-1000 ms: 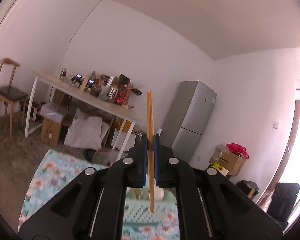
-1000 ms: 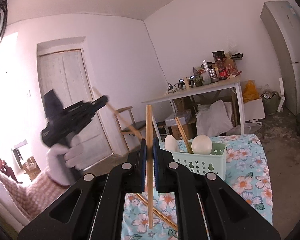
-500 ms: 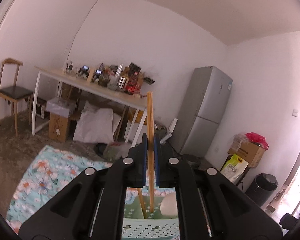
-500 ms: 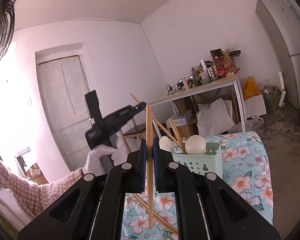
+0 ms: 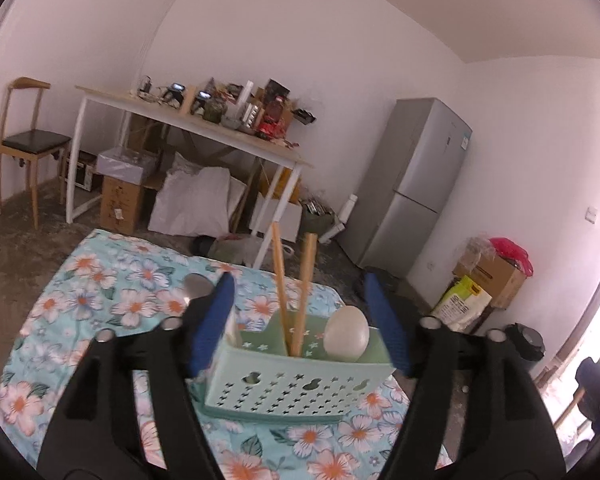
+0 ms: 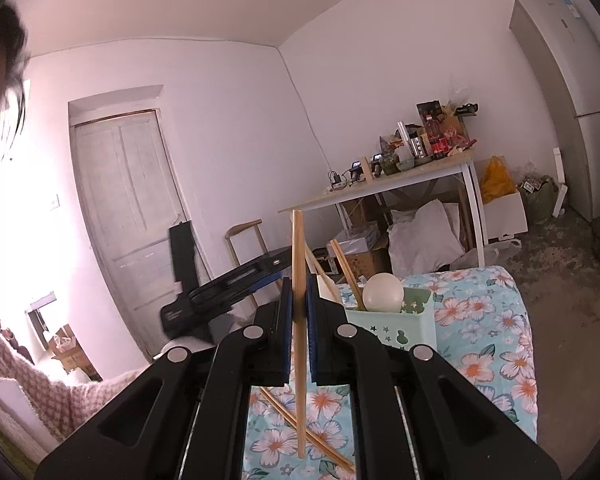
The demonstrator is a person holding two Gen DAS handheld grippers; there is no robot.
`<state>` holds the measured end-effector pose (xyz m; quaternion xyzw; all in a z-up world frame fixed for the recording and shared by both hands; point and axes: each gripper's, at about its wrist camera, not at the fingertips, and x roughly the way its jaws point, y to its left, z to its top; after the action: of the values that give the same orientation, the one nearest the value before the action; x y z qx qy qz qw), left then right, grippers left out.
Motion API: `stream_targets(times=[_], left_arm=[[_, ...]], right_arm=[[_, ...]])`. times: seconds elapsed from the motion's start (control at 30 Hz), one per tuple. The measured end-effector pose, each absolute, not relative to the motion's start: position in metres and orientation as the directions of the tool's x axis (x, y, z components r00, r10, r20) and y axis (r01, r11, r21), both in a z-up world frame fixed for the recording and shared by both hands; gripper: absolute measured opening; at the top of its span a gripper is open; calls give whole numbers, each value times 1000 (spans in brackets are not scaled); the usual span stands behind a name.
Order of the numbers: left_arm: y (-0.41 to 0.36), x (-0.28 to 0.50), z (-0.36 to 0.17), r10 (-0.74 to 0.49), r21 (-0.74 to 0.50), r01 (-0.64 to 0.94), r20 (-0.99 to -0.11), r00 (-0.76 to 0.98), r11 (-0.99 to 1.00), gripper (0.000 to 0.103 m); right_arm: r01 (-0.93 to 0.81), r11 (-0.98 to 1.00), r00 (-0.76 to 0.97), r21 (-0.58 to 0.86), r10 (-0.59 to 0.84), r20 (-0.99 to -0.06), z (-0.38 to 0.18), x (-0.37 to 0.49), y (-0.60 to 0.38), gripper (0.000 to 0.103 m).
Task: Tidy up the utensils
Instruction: 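Lower the chopstick into the holder and open the right tool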
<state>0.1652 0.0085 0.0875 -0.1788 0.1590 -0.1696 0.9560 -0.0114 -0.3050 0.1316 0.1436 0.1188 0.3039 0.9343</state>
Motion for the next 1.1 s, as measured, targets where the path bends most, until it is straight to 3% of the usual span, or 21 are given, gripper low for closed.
stream_targets(times=[0.17,0.27,0.6,1.1], left_arm=[[31,133,82,-347,-424,234,-212,914,875,78],[45,114,69,-335,-410,219,-235,912,885,83],[85,72,-5,-232,-304,93,-464,855,948,85],[108,59,-39,-257,-365,60,-521,814,929,85]], right_arm=[[-548,773,780,320,611,-138,148,-1,-300,7],[-567,775,776,280,617,-135,164,7,-289,7],[-588,796,789,144,604,-116,223,54,-250,7],[-505,863,847,21,499,-184,236,138,-195,7]])
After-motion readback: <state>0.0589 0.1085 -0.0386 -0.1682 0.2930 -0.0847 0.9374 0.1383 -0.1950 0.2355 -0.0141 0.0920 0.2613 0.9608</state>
